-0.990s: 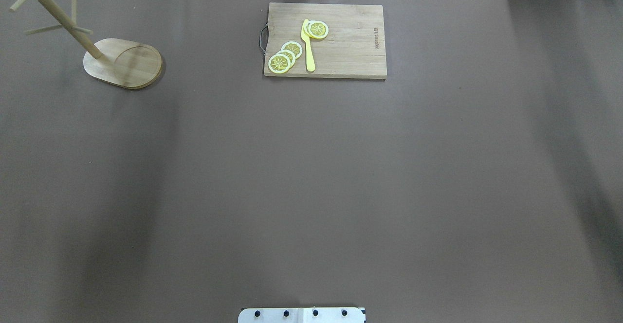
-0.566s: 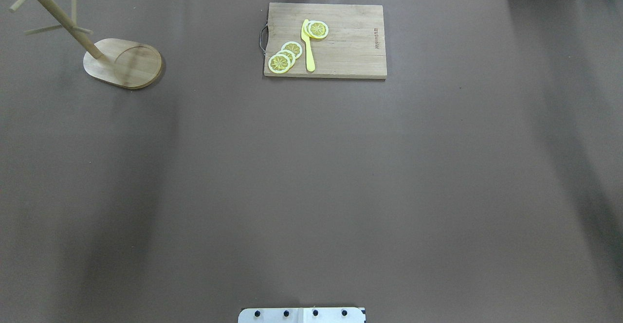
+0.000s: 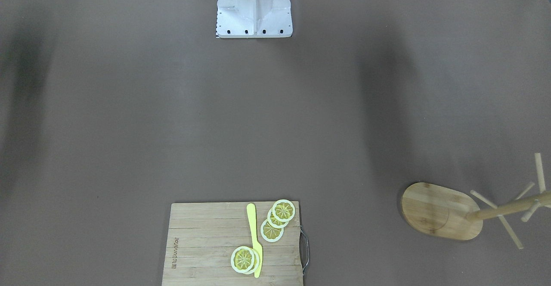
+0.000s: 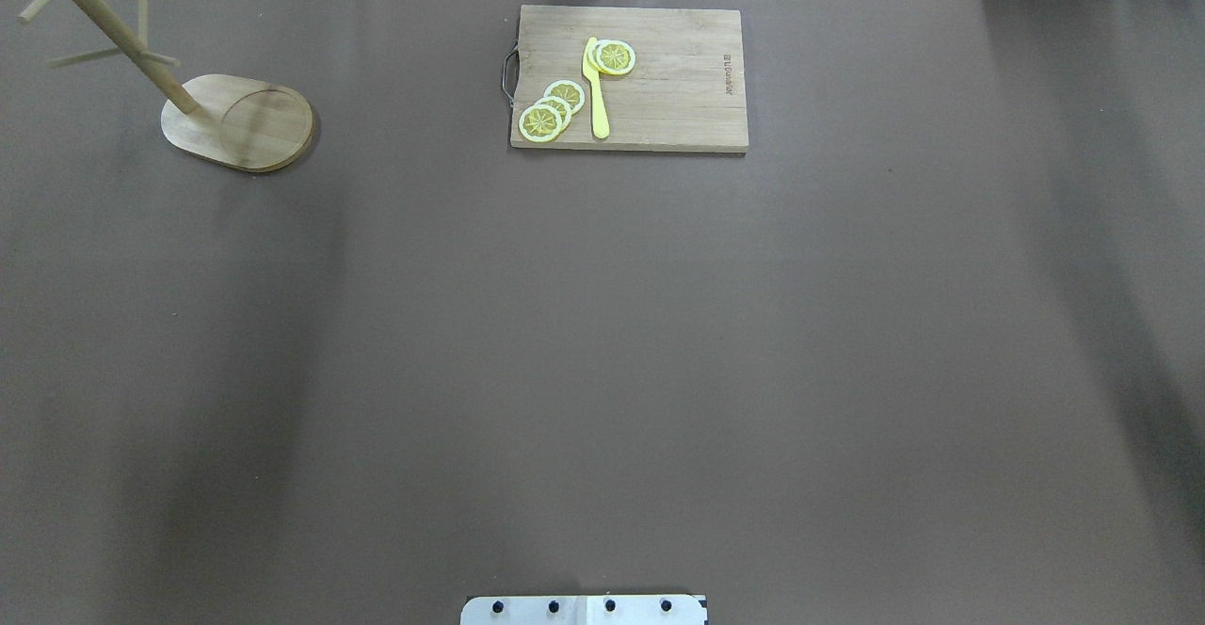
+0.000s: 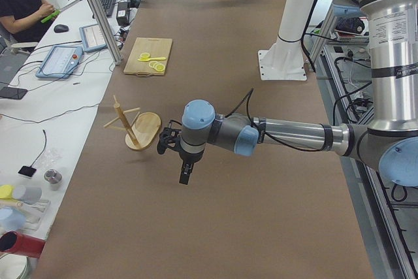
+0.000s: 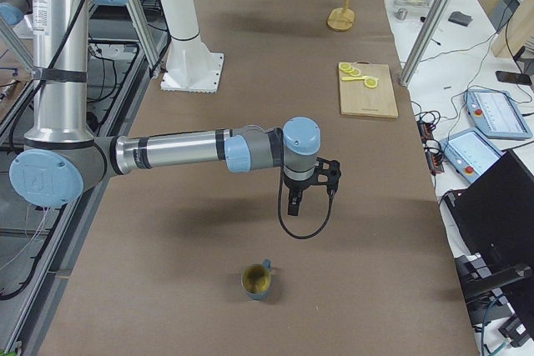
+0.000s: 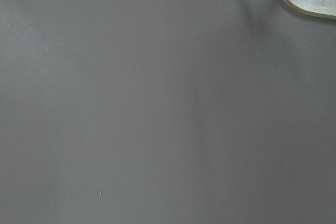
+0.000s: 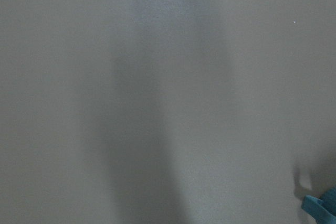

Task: Hang cup on storage rack

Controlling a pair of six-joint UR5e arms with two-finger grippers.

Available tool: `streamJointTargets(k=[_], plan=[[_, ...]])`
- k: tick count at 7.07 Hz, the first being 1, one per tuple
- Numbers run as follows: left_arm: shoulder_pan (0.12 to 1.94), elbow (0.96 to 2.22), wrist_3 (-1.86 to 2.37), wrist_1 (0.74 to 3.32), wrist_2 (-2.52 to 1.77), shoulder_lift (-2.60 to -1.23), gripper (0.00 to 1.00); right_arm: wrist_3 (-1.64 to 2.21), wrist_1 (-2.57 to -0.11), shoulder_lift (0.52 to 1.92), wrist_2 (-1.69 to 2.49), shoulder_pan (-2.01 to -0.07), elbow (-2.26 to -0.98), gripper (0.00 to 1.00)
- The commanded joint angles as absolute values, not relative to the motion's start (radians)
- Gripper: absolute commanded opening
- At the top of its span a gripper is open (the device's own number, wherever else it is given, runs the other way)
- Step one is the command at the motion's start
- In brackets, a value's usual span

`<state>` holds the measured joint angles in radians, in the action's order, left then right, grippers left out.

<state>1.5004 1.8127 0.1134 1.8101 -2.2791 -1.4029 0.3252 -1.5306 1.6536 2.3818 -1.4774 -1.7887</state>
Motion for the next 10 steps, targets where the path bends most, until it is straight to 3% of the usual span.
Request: streamJointTargets(k=[1, 10], plan=[[1.499, 1.798, 0.118, 1.804, -2.27, -1.419, 0.98, 0.325, -1.529, 1.654, 2.382, -1.477, -1.787, 1.0], [1.5, 1.792, 0.118, 1.818, -2.279, -1.413, 0.98, 0.325, -1.528, 1.647, 2.387, -1.477, -1.789, 1.0]])
